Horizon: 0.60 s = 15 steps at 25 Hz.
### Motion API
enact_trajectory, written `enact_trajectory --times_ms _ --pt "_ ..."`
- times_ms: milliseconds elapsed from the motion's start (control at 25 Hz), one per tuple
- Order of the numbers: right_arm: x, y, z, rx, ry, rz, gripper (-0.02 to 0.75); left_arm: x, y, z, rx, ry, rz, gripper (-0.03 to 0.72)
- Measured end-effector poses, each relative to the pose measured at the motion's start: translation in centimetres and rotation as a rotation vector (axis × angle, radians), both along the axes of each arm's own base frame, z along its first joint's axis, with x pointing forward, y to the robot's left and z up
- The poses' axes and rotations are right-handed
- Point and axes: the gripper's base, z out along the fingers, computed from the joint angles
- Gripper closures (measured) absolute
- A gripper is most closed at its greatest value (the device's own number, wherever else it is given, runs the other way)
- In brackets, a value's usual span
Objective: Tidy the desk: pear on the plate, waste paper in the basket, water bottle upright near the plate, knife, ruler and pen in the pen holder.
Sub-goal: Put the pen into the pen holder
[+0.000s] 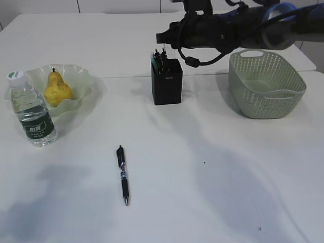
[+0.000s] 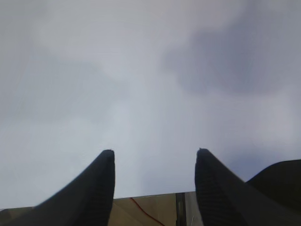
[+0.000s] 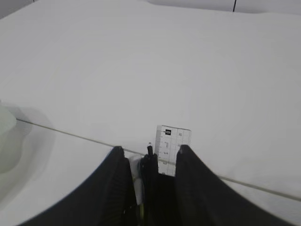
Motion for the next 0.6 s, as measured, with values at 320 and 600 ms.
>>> enact_trajectory --times_ms 320,600 --pt "-2.5 1.0 2.9 -0.044 0.126 0.002 0.435 0.0 0.0 0.0 0.000 0.000 0.000 0.305" --pt "-5.7 3.2 4.8 -0.109 0.259 0.037 0.437 0.0 0.0 0.0 0.000 -0.004 0.000 0.305"
